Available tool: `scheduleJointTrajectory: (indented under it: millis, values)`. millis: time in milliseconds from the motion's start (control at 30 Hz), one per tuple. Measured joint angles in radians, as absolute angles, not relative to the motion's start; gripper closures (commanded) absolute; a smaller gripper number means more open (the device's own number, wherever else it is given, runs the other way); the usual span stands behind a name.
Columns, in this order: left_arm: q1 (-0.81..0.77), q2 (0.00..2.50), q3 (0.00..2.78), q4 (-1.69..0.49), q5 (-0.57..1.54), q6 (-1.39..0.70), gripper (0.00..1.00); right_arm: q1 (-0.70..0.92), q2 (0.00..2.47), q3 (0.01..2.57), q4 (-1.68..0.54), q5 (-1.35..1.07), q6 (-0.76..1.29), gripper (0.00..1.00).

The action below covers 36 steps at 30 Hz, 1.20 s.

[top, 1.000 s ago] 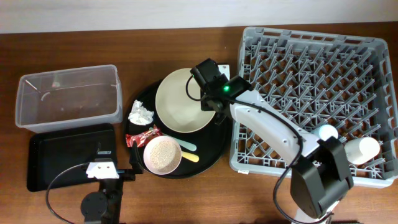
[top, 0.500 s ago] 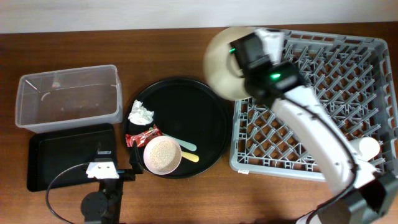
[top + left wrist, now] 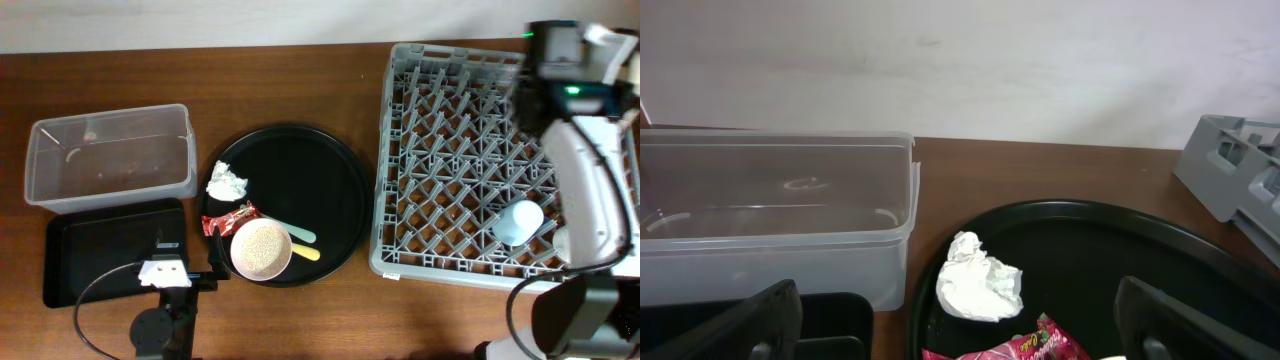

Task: Sort waste into correct bins and load items into the dishwasher rack
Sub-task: 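Lift the beige plate and stand it upright in the rack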

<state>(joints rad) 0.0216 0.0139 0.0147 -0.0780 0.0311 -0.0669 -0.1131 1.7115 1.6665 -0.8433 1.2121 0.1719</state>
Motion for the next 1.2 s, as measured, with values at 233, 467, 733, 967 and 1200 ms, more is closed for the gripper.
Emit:
scheduleJointTrajectory:
  millis: [233,467,733,967,1200]
  values:
    - [0.022,0.014,0.015,-0.078,0.031,-0.067,0.01,-0.278,1.712,1.666,-0.671,1.240,0.069,0.96]
    - [0.022,0.014,0.015,-0.078,0.031,-0.067,0.01,-0.319,1.731,1.667,-0.544,1.137,-0.140,0.96]
    - [0.022,0.014,0.015,-0.078,0.031,-0.067,0.01,-0.319,1.907,1.670,-0.421,1.083,-0.447,0.96]
    - [0.022,0.014,0.015,-0.078,0.031,-0.067,0.01,-0.314,1.935,1.671,-0.383,1.085,-0.550,0.96]
    - [0.022,0.014,0.015,-0.078,0.031,-0.067,0.01,-0.265,1.941,1.672,-0.373,1.099,-0.570,0.71]
